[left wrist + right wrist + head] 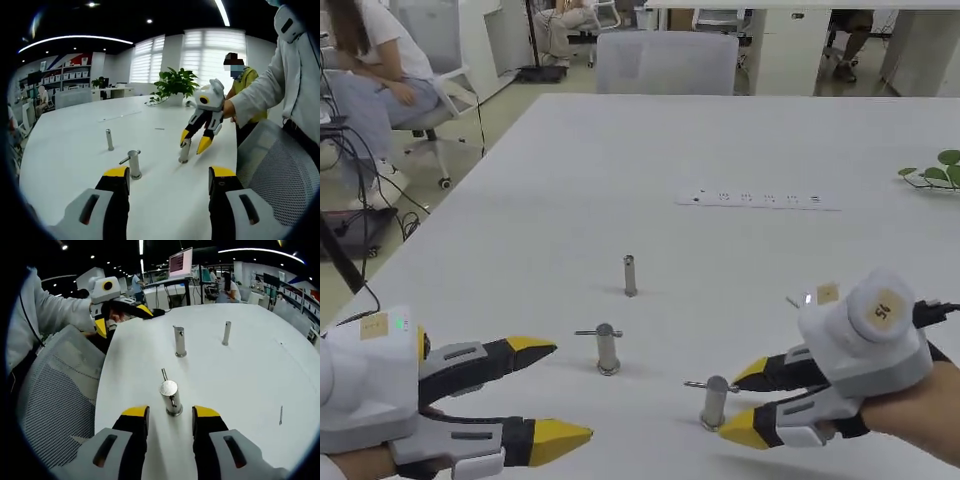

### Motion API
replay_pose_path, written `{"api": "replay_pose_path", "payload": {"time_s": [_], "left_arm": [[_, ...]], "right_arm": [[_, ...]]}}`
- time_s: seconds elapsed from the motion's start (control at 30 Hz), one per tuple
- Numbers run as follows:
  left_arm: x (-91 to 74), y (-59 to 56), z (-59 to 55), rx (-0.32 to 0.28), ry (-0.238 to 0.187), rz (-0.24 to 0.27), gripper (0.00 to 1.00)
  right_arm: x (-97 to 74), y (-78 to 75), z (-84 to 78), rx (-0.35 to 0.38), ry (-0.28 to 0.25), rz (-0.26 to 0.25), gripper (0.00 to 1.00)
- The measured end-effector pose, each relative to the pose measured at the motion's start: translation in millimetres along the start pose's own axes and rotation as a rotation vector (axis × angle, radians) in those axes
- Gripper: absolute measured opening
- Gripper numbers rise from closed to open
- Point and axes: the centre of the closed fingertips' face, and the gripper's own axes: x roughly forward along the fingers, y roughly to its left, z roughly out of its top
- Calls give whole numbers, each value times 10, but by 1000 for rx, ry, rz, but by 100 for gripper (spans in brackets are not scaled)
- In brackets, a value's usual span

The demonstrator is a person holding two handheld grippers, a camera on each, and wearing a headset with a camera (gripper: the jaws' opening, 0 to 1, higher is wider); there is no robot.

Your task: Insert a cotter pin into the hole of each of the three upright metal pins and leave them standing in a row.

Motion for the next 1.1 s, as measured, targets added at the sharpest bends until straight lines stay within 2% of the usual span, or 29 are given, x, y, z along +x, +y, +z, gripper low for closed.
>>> {"api": "replay_pose_path", "payload": {"time_s": [0.17, 0.43, 0.57, 0.77, 0.87, 1.1], "left_arm": [[-51, 14, -24, -7, 5, 17, 63], [-72, 26, -7, -6, -2, 30, 63], [-65, 14, -23, -8, 2, 24, 63], [-76, 23, -56, -6, 9, 29, 63], [-94, 27, -74, -7, 12, 33, 63], [-120, 38, -111, -11, 16, 40, 62]], "right_arm": [[74, -6, -6, -2, -16, 13, 33], [167, -18, 44, -48, -42, 20, 28], [189, -32, 15, -63, -35, 19, 25], [238, -22, 32, -74, -53, 22, 23], [258, -8, 43, -121, -63, 16, 16], [249, -24, 45, -129, -72, 16, 14]]}}
